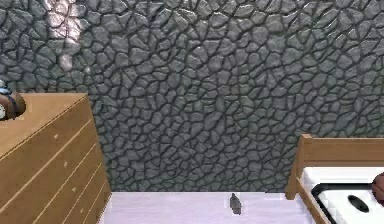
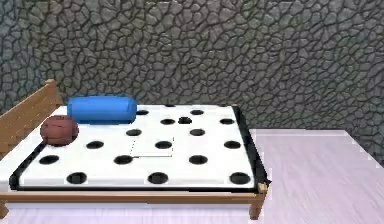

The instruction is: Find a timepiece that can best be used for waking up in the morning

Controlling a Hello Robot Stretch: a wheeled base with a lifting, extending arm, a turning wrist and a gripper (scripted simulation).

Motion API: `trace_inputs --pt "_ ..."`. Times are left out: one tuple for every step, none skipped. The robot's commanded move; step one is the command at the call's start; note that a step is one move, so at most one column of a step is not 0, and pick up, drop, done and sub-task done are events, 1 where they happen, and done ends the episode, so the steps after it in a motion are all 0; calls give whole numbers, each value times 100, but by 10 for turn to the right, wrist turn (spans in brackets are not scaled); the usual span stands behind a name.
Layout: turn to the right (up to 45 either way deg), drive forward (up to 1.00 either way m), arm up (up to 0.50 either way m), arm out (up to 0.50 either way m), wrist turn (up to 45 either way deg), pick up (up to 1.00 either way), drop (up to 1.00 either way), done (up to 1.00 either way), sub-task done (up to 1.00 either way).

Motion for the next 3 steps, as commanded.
trace_inputs --pt "0 25 0 0 0 0 0 0 0" --pt "-450 0 0 0 0 0 0 0 0" --pt "0 0 0 0 0 0 0 100 0"
